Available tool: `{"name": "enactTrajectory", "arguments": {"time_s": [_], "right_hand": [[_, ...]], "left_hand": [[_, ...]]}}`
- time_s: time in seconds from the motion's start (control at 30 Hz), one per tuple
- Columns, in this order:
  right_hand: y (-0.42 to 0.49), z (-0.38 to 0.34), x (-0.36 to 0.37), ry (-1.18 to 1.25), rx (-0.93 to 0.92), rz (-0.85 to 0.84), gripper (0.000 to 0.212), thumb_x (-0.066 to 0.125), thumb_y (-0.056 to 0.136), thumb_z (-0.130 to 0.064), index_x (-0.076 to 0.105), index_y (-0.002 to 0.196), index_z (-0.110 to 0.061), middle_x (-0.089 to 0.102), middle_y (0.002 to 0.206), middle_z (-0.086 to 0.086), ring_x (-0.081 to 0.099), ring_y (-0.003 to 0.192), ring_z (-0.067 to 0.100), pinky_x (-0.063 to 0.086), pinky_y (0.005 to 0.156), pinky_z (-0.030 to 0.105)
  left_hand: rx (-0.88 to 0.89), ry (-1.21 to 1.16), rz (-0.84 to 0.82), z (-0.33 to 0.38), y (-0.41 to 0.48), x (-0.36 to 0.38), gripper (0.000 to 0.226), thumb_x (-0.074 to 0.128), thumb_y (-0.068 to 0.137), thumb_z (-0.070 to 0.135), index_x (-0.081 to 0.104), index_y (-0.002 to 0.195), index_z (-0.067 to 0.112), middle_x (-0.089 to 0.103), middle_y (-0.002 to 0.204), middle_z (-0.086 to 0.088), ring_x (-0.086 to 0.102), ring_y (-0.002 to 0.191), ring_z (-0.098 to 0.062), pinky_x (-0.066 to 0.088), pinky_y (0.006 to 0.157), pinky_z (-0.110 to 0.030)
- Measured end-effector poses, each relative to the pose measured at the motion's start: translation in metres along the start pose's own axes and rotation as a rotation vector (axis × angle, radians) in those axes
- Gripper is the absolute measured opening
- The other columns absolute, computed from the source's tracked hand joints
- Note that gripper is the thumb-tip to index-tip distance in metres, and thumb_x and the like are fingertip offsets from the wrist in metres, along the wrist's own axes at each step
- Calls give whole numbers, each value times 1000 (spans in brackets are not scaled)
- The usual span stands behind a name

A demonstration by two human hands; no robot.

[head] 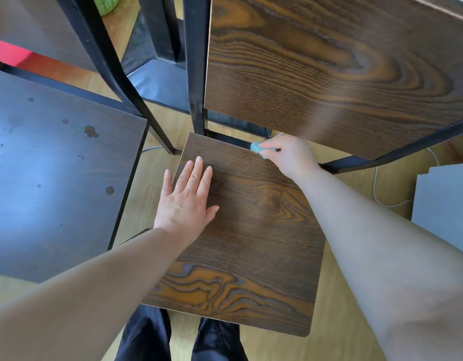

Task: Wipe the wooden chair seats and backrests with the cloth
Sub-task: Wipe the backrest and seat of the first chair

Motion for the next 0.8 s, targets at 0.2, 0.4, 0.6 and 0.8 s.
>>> {"name": "enactTrajectory", "arguments": {"time_s": [0.2,0.4,0.6,0.8], "right_hand": [[34,-85,48,21,-89,-80,25,59,93,-35,72,114,-31,67,120,-9,57,109,13,37,86,23],[40,-102,56,22,-47,-62,24,60,93,-35,67,115,-27,67,116,0,58,104,22,42,82,28],[41,-101,58,43,-16,-56,19,62,92,-33,65,110,-29,66,113,-1,52,92,15,41,78,27],[35,-95,54,118,2,25,19,63,92,-30,66,111,-27,65,113,-3,50,91,9,37,76,20]], "left_hand": [[-27,-6,-5,-17,0,3,80,26,98,60,-13,156,20,-16,165,-6,-17,151,-23,0,122,-56],[-42,-25,9,-30,-3,0,81,29,98,61,-10,156,20,-14,165,-6,-14,152,-25,2,122,-57],[-48,-45,16,-30,-9,-4,81,29,99,60,-12,156,20,-17,165,-5,-16,151,-24,1,122,-57],[-53,-38,29,-35,-18,-6,81,25,98,62,-14,156,21,-18,164,-5,-19,150,-25,-4,121,-56]]}}
Point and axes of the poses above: each hand's wrist, its own y-axis towards the middle knuckle, its own x-axis out of the palm, z = x × y, the point moved 9 cm from there along y, towards the middle knuckle
